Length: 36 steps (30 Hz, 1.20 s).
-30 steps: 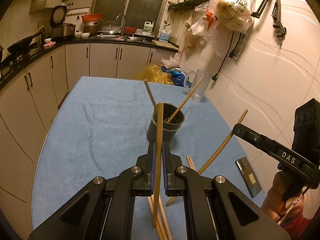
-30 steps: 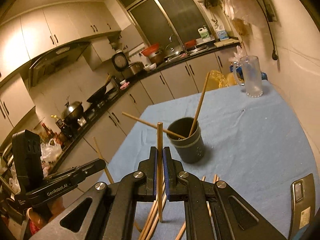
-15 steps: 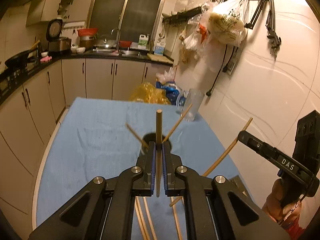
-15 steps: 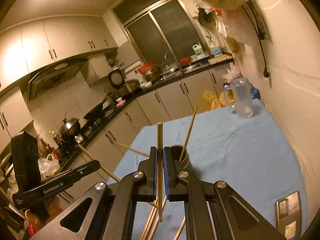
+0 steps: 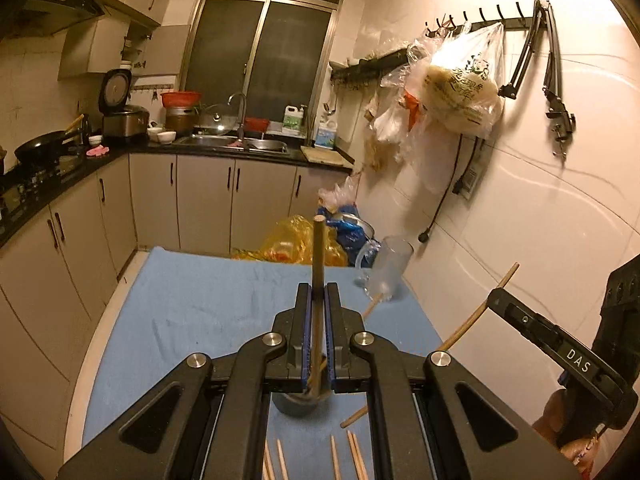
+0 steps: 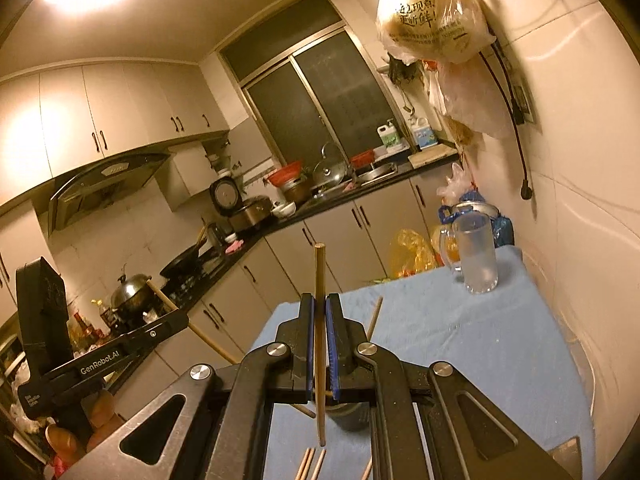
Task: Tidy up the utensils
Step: 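Lower the chopstick into the holder and open the right gripper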
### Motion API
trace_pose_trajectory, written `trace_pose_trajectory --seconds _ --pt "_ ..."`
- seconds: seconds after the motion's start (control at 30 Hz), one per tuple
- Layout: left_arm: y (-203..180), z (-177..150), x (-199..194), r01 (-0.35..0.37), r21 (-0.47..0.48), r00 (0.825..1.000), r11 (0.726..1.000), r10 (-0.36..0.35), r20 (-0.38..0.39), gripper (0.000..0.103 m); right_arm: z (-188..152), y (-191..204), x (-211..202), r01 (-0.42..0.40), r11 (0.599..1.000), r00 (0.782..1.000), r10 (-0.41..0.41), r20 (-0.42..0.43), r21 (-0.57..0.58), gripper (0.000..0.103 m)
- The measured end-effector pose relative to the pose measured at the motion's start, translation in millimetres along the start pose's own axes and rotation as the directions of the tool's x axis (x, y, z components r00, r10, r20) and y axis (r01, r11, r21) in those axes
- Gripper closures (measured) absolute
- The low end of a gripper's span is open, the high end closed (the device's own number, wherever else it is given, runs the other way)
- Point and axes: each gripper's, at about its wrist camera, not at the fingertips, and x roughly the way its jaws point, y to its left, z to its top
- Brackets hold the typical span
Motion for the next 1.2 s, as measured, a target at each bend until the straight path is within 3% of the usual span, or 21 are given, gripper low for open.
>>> trace_pose_trajectory --seconds 0.53,0.9,1.2 --pt "11.9 -0.6 53.6 -0.019 -0.020 0.998 1.000 0.018 -0.055 0.097 21.0 -13.8 51.0 0.065 0.998 0.998 -0.066 0.015 0.013 0.097" --pt "27.9 -30.9 91.8 -0.024 -0.032 0.989 0.999 0.019 -0.149 0.097 -11.5 -25.5 98.8 0.090 0.996 0.990 -0.088 -0.112 0.010 0.097" --pt "35.6 -37.6 97.1 -0.031 -0.030 0.988 0.999 0.026 -0.153 0.097 -26.8 -31.6 118.0 0.081 0.997 0.982 -0.080 -0.172 0.000 0.095"
